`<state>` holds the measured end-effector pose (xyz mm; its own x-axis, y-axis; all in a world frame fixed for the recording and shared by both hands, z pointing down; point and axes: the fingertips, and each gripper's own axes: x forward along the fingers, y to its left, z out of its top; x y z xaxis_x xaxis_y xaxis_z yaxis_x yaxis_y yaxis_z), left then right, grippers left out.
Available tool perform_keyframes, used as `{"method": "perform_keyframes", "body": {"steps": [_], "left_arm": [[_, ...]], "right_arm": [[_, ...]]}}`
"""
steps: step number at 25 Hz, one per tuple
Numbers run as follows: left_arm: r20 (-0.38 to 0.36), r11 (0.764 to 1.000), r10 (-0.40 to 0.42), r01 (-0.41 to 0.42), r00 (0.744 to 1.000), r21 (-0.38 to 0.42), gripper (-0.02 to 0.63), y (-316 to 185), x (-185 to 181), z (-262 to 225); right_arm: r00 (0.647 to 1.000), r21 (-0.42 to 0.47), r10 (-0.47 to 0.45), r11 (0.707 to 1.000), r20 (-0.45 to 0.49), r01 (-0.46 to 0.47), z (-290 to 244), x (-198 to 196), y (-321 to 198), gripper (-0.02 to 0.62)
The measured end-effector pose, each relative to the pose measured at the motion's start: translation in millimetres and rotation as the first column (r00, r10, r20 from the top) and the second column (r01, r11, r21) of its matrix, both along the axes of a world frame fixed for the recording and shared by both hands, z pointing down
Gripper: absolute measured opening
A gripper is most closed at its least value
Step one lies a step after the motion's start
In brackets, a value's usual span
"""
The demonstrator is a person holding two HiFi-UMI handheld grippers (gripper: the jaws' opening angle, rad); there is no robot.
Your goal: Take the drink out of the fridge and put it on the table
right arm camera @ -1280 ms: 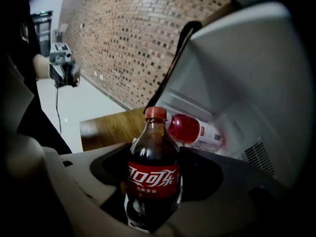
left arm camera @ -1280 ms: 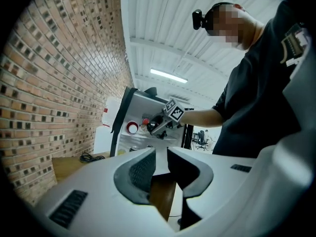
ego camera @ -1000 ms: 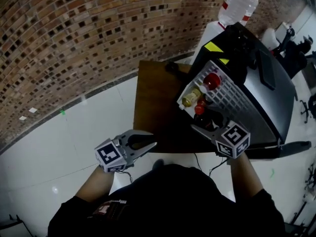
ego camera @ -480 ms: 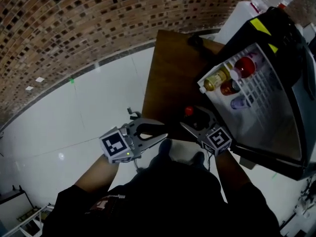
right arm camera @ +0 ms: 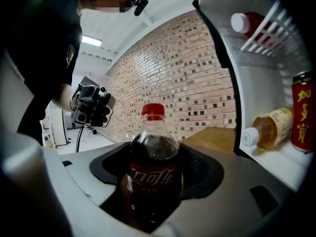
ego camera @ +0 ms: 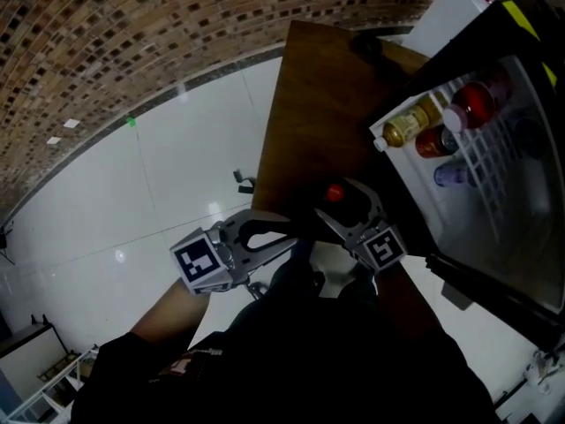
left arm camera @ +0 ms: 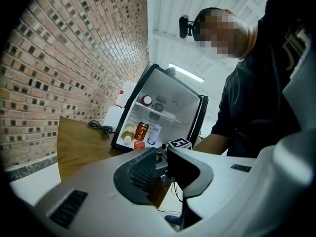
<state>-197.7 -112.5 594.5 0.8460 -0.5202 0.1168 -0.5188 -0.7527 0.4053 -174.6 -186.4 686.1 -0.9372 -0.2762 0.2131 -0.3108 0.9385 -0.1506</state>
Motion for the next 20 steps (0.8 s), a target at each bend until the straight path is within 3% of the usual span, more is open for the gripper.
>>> {"method": "perform_keyframes", "body": {"steps": [3, 10, 13, 17, 19, 20], "left_arm": [[0.001, 1.0, -0.003, 0.003, 1.0, -0.015, 0.071, 0.1, 0.3, 3.7], [0.017, 1.0, 0.009, -0.009, 1.0, -0.008, 0.071, -2.4, 14.5, 0.9], [0.02, 1.0, 0.01, -0.01, 1.0, 0.005, 0.071, 0.5, 20.4, -7.5], [0.003, 0.999, 0.0, 0.0, 1.0, 0.039, 0.071, 2.2, 32.0, -29.2], [-0.032, 0.997, 0.001, 0.002, 0.999, 0.071, 0.071, -0.9, 40.2, -49.1], [-0.05, 0.997, 0.004, 0.0, 0.999, 0.083, 0.071, 0.8, 44.7, -61.6]], "right_arm": [[1.0, 0.003, 0.003, 1.0, -0.018, -0.003, 2.9, 12.9, 7.1, 0.33], [0.987, 0.074, -0.05, 0.995, -0.155, 0.062, 13.5, 25.0, 18.8, 0.347], [0.991, 0.076, -0.021, 0.997, -0.133, 0.031, -2.1, 36.5, 17.4, 0.385], [0.997, 0.054, 0.03, 0.998, -0.07, -0.026, -41.9, 73.4, 22.8, 0.387], [0.999, 0.039, 0.022, 0.999, -0.027, -0.021, -74.1, 90.3, 31.4, 0.375], [1.0, 0.021, 0.006, 1.0, 0.0, -0.006, -94.2, 97.4, 41.7, 0.332]]}}
